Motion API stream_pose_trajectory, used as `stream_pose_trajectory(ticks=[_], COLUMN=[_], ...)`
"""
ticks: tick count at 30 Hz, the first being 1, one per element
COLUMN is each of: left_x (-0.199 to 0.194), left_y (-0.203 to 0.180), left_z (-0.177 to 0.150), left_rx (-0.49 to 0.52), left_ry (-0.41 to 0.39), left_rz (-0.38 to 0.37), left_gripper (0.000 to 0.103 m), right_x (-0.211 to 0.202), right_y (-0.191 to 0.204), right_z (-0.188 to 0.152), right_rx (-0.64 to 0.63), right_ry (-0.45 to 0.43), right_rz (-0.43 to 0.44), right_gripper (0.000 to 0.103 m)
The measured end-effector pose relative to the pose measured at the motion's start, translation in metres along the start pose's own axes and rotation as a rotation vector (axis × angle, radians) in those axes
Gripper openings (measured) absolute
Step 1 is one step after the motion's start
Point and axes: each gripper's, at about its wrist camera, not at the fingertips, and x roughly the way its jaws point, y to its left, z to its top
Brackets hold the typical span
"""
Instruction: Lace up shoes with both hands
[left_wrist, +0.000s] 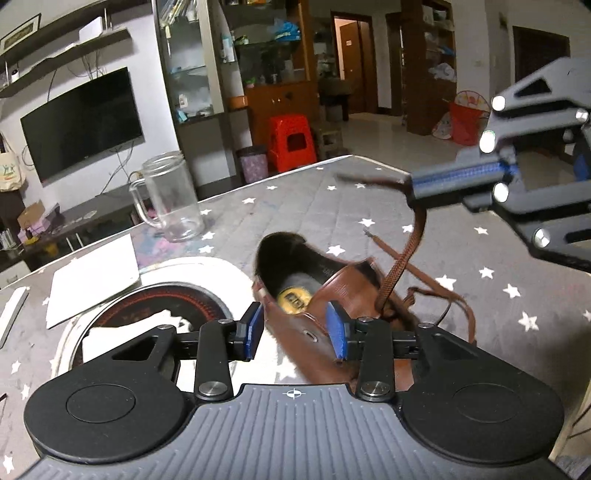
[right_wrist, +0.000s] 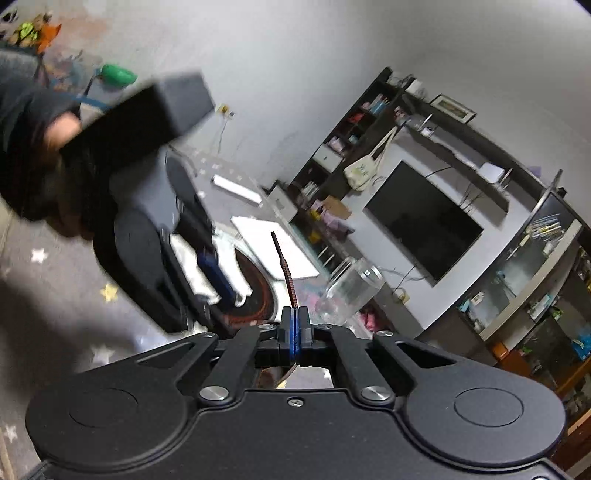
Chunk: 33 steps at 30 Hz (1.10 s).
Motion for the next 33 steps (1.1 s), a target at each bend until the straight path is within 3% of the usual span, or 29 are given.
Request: stream_pose_trajectory(ticks=[8,19,33], left_x=[0.0,0.001,0.001], left_y=[0.013,0.019,0.021], left_z=[-0.01,-0.014,-0.019], left_rx=[-0.045,-0.059,-0.059], left_ry=[-0.005,-0.013,-0.018], left_rz=[-0.017,-0.034,-0.038], left_gripper=[0.037,0.037,0.038], right_x=[0.025,0.046,0.062], right_y=[0.036,0.083,0.099], right_z=[-0.009,-0.023,-0.035], right_rx=[-0.191,-0.565,-0.782], right_ry=[0.091,0.137,0.15], right_rz=[0.053,0.036,-0.004], right_gripper=[0.001,0.001,0.001])
